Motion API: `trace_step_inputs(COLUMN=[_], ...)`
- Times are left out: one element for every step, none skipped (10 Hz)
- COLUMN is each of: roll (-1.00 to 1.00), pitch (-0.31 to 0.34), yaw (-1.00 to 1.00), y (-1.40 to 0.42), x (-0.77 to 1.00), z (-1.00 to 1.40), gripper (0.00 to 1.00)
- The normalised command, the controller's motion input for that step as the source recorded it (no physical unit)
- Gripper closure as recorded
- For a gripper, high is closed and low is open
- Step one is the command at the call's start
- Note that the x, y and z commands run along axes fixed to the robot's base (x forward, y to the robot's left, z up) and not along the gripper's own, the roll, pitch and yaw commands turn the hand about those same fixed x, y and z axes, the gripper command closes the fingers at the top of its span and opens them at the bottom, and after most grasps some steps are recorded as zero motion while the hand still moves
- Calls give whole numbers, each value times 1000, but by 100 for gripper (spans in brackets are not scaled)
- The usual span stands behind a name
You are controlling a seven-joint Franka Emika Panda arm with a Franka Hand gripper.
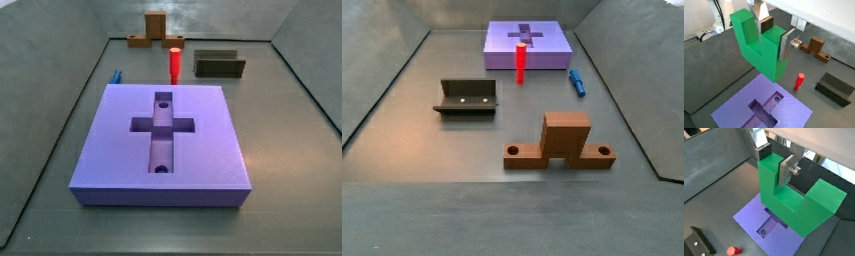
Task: Pick up the green object. Move up. Place the green object on the fixture. Regrasp the green object. Move to above the board. Insert the green object.
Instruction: Insert the green object.
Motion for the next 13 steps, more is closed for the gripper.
trace_step_inputs(roll=[-21,-10,-16,-23,0,0,36,23,21,0,-80,-170,0], pitch=[-189,-207,-166,-159,-91,-61,0,0,0,0,0,-36,-87], yaw=[0,0,0,0,0,-97,-194,-120,-69,-77,-40,77,331], y=[-191,-217,-226,-206,-283,-286,-220,-123,-91,-86,0,0,0], x=[0,0,146,226,589,674,846,809,734,340,234,0,-43], z=[-691,-863,-946,-957,-1000,-1000,-1000,-1000,-1000,-723,-597,-446,-363], gripper=[100,100,100,100,100,100,100,100,100,100,100,100,100])
